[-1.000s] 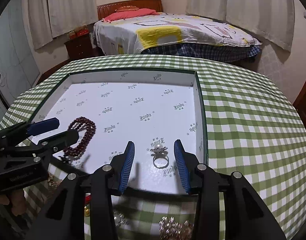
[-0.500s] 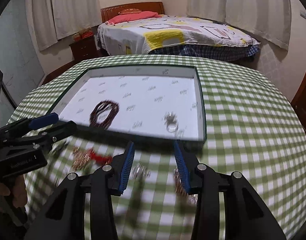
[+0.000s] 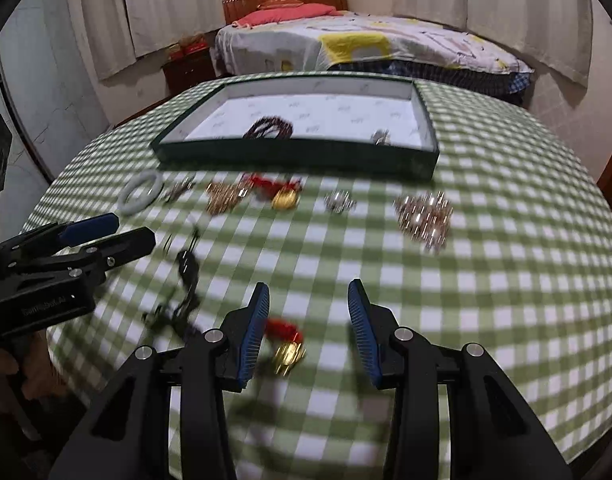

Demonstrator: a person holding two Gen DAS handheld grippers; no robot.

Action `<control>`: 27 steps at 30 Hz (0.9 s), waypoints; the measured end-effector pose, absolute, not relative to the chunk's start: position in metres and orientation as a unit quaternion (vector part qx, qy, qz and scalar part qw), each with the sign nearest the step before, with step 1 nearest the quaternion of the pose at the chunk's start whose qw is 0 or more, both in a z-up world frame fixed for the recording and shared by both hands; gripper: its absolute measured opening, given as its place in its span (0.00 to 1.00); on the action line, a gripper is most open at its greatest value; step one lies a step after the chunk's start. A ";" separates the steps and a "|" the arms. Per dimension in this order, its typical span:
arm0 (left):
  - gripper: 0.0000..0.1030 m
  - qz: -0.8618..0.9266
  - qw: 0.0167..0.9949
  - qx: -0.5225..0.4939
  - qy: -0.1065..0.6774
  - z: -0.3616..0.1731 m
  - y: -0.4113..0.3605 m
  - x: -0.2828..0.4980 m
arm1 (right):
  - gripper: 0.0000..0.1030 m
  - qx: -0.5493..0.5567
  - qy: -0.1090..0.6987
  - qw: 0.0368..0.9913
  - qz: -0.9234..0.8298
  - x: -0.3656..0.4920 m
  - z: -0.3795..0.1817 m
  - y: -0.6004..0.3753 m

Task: Organize jewelry
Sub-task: 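Move both tools back toward the remaining jewelry on the table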

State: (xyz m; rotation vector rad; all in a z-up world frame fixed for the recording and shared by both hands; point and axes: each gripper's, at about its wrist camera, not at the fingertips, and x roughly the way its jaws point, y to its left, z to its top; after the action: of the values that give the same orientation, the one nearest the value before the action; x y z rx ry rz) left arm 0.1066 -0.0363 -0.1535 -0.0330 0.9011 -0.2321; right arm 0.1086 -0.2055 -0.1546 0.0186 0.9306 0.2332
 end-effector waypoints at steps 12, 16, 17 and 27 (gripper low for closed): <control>0.66 -0.093 0.892 -0.022 0.442 -0.158 -0.025 0.078 | 0.40 0.001 0.457 0.881 0.125 0.090 -0.170 -0.193; 0.66 -0.093 0.892 -0.023 0.442 -0.158 -0.024 0.078 | 0.40 0.002 0.460 0.879 0.124 0.089 -0.172 -0.192; 0.66 -0.094 0.892 -0.023 0.442 -0.159 -0.024 0.077 | 0.40 0.003 0.459 0.880 0.124 0.090 -0.172 -0.193; 0.66 -0.094 0.889 -0.024 0.447 -0.161 -0.024 0.078 | 0.34 -0.010 0.454 0.883 0.118 0.098 -0.173 -0.188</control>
State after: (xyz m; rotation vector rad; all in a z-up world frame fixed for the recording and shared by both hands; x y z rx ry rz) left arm 0.0782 -0.0245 -0.1609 -0.0492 0.9287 -0.1951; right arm 0.0979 -0.1881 -0.1735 -0.0219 0.9451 0.2467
